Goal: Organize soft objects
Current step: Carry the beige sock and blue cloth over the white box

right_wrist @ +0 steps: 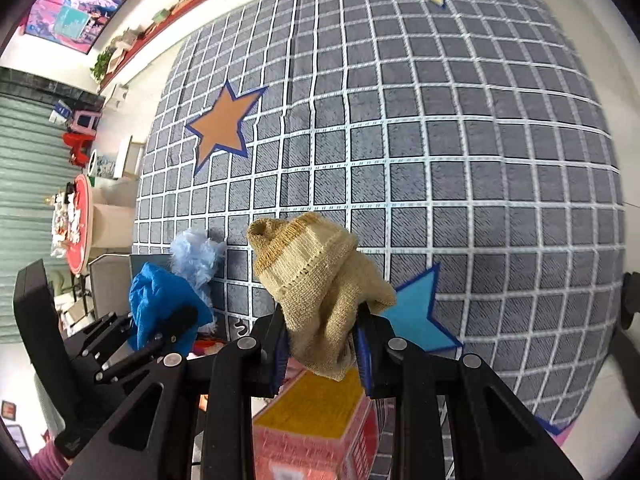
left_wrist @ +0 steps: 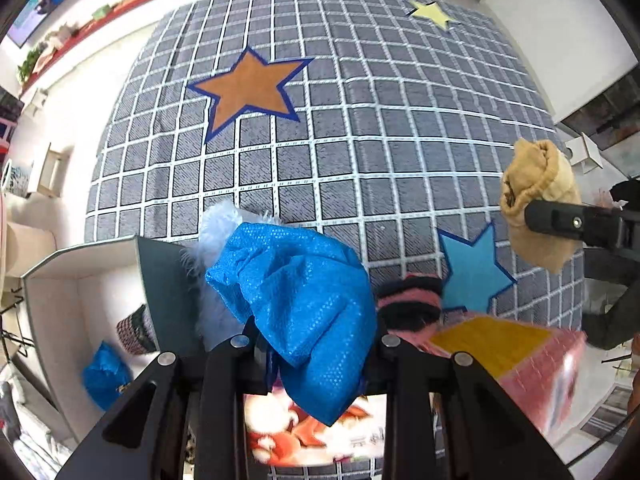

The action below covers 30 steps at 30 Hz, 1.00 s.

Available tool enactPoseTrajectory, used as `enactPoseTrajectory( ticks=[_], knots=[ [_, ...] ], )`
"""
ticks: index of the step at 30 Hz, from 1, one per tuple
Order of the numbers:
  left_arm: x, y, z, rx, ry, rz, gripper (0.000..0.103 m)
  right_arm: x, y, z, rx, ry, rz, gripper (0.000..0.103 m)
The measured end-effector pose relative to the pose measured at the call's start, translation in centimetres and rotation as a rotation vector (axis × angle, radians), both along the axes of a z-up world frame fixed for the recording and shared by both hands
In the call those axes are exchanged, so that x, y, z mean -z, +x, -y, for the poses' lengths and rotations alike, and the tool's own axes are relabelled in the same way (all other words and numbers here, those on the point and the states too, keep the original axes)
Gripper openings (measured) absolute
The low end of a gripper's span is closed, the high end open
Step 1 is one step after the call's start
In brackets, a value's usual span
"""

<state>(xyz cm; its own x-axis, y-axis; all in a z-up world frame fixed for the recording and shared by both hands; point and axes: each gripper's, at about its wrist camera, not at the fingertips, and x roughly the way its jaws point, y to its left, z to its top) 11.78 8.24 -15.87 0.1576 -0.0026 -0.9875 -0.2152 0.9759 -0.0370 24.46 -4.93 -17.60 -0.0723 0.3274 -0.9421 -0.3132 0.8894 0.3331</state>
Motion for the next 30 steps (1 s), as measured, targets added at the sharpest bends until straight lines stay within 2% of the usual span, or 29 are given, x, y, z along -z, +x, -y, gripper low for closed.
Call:
enactPoseTrajectory(
  ticks=[4, 8, 11, 19, 26, 30],
  knots=[
    [-3.4, -1.0, 0.3, 0.038, 0.006, 0.057, 0.031, -2.4, -1.4, 1.4, 0.059, -0.005, 0.049, 0.029],
    [-5.3, -2.8, 0.7, 0.089, 0.015, 0.091, 0.031, -4.6, -3.1, 3.3, 0.115, -0.026, 0.103, 0.029],
    [-5.5, -3.4, 1.3, 0.124, 0.018, 0.101, 0.031, -5.6, -4.8, 4.9, 0.16, -0.057, 0.133, 0.029],
    [-6.4, -6.5, 3.2, 0.202, -0.008, 0.117, 0.031, -7.4, -10.5, 9.2, 0.277, -0.109, 0.146, 0.029],
    [-7.5, -8.3, 2.6, 0.199, -0.011, 0.16, 0.031, -6.8, -16.7, 8.6, 0.265, -0.112, 0.104, 0.029],
    [-8.2, -9.6, 1.5, 0.175, -0.002, 0.185, 0.031, -6.2, -19.0, 5.9, 0.189, -0.091, 0.075, 0.029]
  ],
)
